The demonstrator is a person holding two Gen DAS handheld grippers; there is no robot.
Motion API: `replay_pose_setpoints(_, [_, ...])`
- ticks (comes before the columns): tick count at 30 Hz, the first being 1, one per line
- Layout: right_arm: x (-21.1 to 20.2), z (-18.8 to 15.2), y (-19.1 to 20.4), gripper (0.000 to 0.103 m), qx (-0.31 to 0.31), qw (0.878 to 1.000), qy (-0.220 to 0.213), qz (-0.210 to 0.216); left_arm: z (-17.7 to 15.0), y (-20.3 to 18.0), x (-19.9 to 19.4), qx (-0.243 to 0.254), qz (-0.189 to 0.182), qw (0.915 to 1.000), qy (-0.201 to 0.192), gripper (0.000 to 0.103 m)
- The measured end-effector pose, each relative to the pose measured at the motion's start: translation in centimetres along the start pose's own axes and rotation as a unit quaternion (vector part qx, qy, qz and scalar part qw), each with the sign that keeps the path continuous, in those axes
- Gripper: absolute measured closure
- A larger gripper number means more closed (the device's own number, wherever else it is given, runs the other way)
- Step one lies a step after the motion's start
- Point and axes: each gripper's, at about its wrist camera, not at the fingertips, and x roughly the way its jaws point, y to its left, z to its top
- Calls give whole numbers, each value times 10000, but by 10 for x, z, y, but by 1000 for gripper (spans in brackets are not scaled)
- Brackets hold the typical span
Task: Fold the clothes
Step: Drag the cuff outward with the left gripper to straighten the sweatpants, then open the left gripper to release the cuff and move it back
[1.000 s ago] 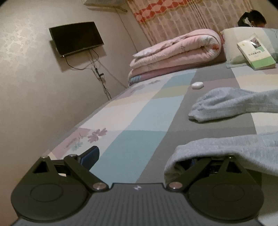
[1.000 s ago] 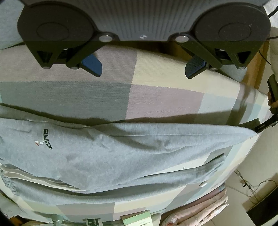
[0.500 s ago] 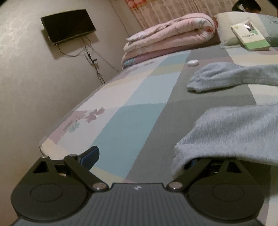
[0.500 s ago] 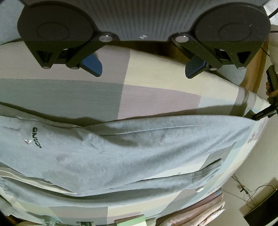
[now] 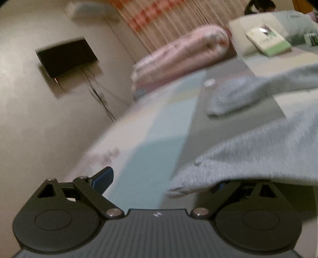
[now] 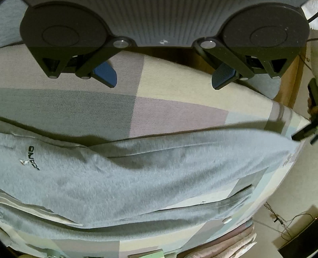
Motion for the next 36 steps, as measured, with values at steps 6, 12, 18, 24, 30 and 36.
replay_pose_setpoints(6, [9,4,2,0,-29,9999,93,44,-38,8,-4,-171,-234,9974,663,7])
replay_pose_setpoints(12, [14,6,5,0,-116,9997,145,128,-51,35,-3,-454,181,9929,1087,8])
replay_pose_setpoints(18, [15,5,6,0,-99,9998,127,115,-18,57,-11,-1435,-409,9861,728,8])
replay_pose_setpoints(24, [9,2,4,0,-5,10000,56,-19,16,26,-4,-1776,-2021,9628,241,8])
replay_pose_setpoints(30, [9,1,2,0,66,9998,56,-183,22,-23,29,-1531,-2771,9470,550,8])
replay_pose_setpoints(36, [6,-1,-9,0,219,9991,63,-345,2,-26,58,-1701,-2504,9476,1023,10])
